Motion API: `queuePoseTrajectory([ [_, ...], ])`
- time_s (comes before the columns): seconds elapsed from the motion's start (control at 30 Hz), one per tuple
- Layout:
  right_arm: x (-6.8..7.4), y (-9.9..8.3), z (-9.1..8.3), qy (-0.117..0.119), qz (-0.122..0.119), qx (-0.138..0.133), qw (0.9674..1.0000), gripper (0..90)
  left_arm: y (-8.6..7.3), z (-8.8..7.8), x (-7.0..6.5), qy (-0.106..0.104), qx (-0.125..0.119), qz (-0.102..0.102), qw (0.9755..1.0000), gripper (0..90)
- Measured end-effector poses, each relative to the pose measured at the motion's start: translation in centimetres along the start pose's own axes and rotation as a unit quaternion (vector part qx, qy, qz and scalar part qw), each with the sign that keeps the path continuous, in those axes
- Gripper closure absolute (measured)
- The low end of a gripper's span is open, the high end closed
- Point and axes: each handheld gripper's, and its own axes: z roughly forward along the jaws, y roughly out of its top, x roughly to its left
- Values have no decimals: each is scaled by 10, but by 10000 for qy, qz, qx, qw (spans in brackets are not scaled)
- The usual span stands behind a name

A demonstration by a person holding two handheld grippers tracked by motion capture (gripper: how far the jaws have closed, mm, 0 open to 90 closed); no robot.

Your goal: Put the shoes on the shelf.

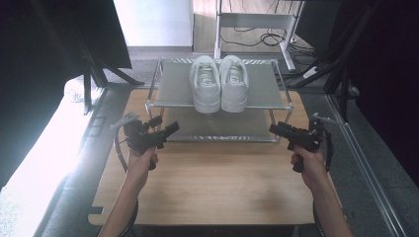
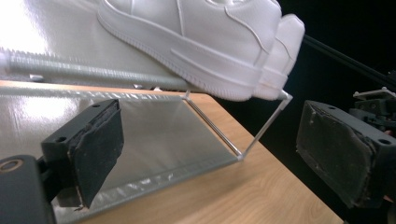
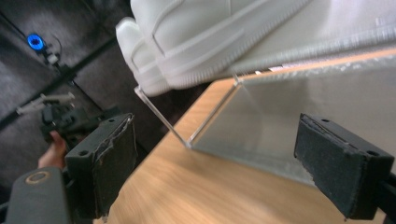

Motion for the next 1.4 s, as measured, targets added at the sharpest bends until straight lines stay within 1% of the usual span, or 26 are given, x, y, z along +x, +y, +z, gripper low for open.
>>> queuePoseTrajectory([
  [0.07, 0, -4, -2, -23, -17, 52, 10000, 131, -3, -2, -1, 16, 18, 52, 10000, 72],
  [0.13, -2, -16, -5, -106, -41, 190, 9998, 131, -14, -8, -3, 131, 72, 263, 9995, 71],
  [0.17, -3, -20, -7, -108, -43, 235, 9997, 131, -14, -8, -3, 131, 72, 263, 9995, 72],
  [0.23, -5, -28, -9, -108, -23, 268, 9996, 131, -26, -14, -3, 243, 139, 398, 9988, 71],
  [0.27, -5, -28, -9, -108, -23, 268, 9996, 131, -26, -14, -3, 243, 139, 398, 9988, 71],
  [0.37, -8, -45, -13, -240, -81, 455, 9986, 131, -44, -21, 1, 428, 280, 457, 9976, 71],
  [0.4, -8, -45, -13, -240, -81, 455, 9986, 131, -44, -21, 1, 428, 280, 457, 9976, 71],
  [0.53, -16, -66, -18, -492, -207, 685, 9962, 131, -69, -27, 7, 629, 474, 416, 9960, 71],
  [0.63, -21, -75, -20, -760, -340, 871, 9927, 130, -88, -27, 11, 821, 733, 506, 9926, 71],
  [0.67, -21, -75, -20, -760, -340, 871, 9927, 130, -88, -27, 11, 821, 733, 506, 9926, 71],
  [0.7, -24, -82, -21, -939, -442, 976, 9898, 131, -100, -27, 13, 927, 921, 565, 9898, 71],
  [0.73, -25, -85, -21, -991, -488, 1030, 9885, 130, -106, -27, 14, 985, 1019, 597, 9881, 69],
  [0.77, -26, -87, -20, -1069, -567, 1111, 9864, 129, -106, -27, 14, 985, 1019, 597, 9881, 66],
  [0.8, -26, -87, -20, -1069, -567, 1111, 9864, 129, -111, -27, 15, 1043, 1117, 625, 9863, 66],
  [0.83, -26, -90, -19, -1153, -661, 1200, 9838, 127, -116, -26, 15, 1110, 1274, 654, 9834, 66],
  [0.87, -28, -97, -18, -1280, -835, 1365, 9788, 122, -122, -25, 15, 1149, 1465, 719, 9799, 61],
  [0.93, -31, -104, -16, -1391, -914, 1494, 9747, 113, -126, -22, 16, 1213, 1724, 790, 9743, 57],
  [0.97, -31, -104, -16, -1391, -914, 1494, 9747, 113, -126, -22, 16, 1213, 1724, 790, 9743, 55],
  [1.0, -34, -111, -13, -1534, -1020, 1667, 9686, 109, -130, -20, 16, 1280, 1866, 868, 9702, 49],
  [1.03, -35, -114, -11, -1606, -1126, 1761, 9646, 105, -131, -20, 16, 1310, 1963, 885, 9677, 49],
  [1.07, -36, -118, -10, -1679, -1225, 1838, 9607, 105, -131, -20, 16, 1310, 1963, 885, 9677, 49],
  [1.1, -37, -120, -8, -1743, -1309, 1917, 9569, 105, -134, -18, 16, 1370, 2092, 938, 9637, 49],
  [1.17, -38, -125, -5, -1860, -1472, 2028, 9501, 105, -136, -16, 15, 1414, 2201, 979, 9602, 48],
  [1.2, -38, -127, -4, -1894, -1533, 2064, 9477, 104, -138, -14, 15, 1449, 2283, 1032, 9572, 47],
  [1.27, -38, -131, 0, -1981, -1710, 2210, 9395, 98, -141, -11, 14, 1466, 2402, 1064, 9537, 43],
  [1.4, -36, -135, 4, -2075, -1958, 2372, 9286, 64, -146, -6, 12, 1523, 2618, 1258, 9447, 33],
])
